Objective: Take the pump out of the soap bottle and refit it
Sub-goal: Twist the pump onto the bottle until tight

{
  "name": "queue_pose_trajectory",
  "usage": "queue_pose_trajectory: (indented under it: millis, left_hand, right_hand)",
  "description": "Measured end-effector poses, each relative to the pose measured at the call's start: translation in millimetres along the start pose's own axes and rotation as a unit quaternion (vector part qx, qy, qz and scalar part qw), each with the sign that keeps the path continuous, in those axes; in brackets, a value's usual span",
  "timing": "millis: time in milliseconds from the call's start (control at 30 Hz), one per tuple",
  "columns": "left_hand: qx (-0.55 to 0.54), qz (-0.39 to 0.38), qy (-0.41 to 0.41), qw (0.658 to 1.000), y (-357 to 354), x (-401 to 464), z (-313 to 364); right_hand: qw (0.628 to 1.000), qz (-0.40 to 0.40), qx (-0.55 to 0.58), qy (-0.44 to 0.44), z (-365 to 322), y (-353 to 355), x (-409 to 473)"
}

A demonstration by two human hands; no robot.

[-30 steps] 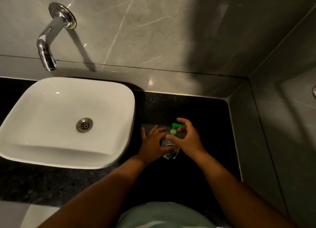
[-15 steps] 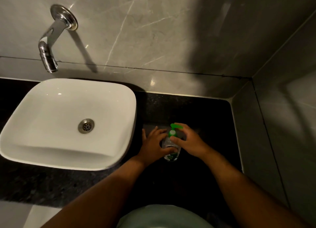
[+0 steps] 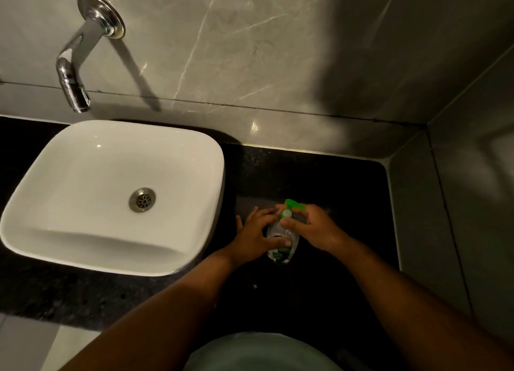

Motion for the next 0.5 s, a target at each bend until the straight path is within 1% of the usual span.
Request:
queue_pose_trajectory:
  millis: [100, 167, 333, 433, 500]
  left_hand:
    - [-0.025, 0.041, 0.035, 0.998, -5.0, -5.1, 1.7]
    - [-0.016, 0.069, 0.054, 0.996, -6.2, -9.9, 2.9]
    - [0.032, 0.113, 0.074, 0.990, -4.1, -16.2, 13.7]
    - [0.039, 0.138, 0.085, 0.986, -5.0, -19.8, 18.9]
    - [0.024, 0.140, 0.089, 0.986, -5.5, -22.4, 19.8]
  right_hand:
    - [0.995, 0.093, 0.015, 0.017, 6.9, -0.4, -6.5]
    - [0.990, 0.142, -0.011, 0.026, 7.8, -2.1, -12.0]
    - [0.963, 0.239, -0.114, 0.058, 3.2, -4.1, -28.0]
    - [0.945, 0.289, -0.137, 0.063, 1.0, -7.4, -32.8]
    - [0.942, 0.302, -0.138, 0.054, 4.1, -10.4, -34.9]
Point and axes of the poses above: each hand's wrist, its own x-axis towards the middle knuckle, its own y-axis out of the back of the hand, z = x × y, the point moved 7 cm from there along x, towards the middle knuckle, and after that the axes turned 14 degrees about x, right-handed, at the moved point
